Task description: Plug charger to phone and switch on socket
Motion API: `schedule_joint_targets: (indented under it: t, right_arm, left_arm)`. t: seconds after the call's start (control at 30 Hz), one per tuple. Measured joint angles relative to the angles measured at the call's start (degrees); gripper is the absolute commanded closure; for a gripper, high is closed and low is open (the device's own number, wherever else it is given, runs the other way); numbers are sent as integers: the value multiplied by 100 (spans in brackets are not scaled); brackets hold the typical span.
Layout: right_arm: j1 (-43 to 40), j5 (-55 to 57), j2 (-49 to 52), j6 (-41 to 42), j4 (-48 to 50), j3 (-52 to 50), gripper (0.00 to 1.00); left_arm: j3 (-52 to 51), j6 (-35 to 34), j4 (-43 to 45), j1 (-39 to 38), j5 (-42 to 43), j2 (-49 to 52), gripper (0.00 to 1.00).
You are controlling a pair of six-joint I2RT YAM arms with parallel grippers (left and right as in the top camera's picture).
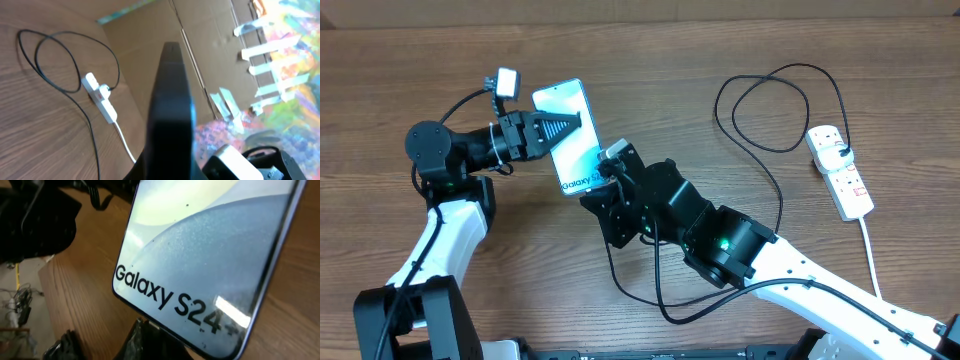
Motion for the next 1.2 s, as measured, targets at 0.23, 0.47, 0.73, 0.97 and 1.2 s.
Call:
schedule_joint_targets:
  t: [0.23, 0.47, 0.73, 0.97, 1.2]
  right_arm:
    - [20, -304, -24, 28, -708, 83, 71]
    - [15, -654, -24, 101, -914, 83, 81]
    - [17, -492, -22, 313, -546, 76, 96]
    - [26, -409, 76, 380, 188, -59, 96]
    - [28, -173, 39, 376, -105, -59, 95]
  left_arm:
    - [-28, 162, -7, -216, 284, 2, 96]
    - [-35, 234, -7, -245, 404, 2, 96]
    - [-35, 284, -4, -223, 328, 2, 96]
    - [42, 219, 0, -142, 63, 0, 96]
    - [42, 385, 11, -415, -70, 2, 96]
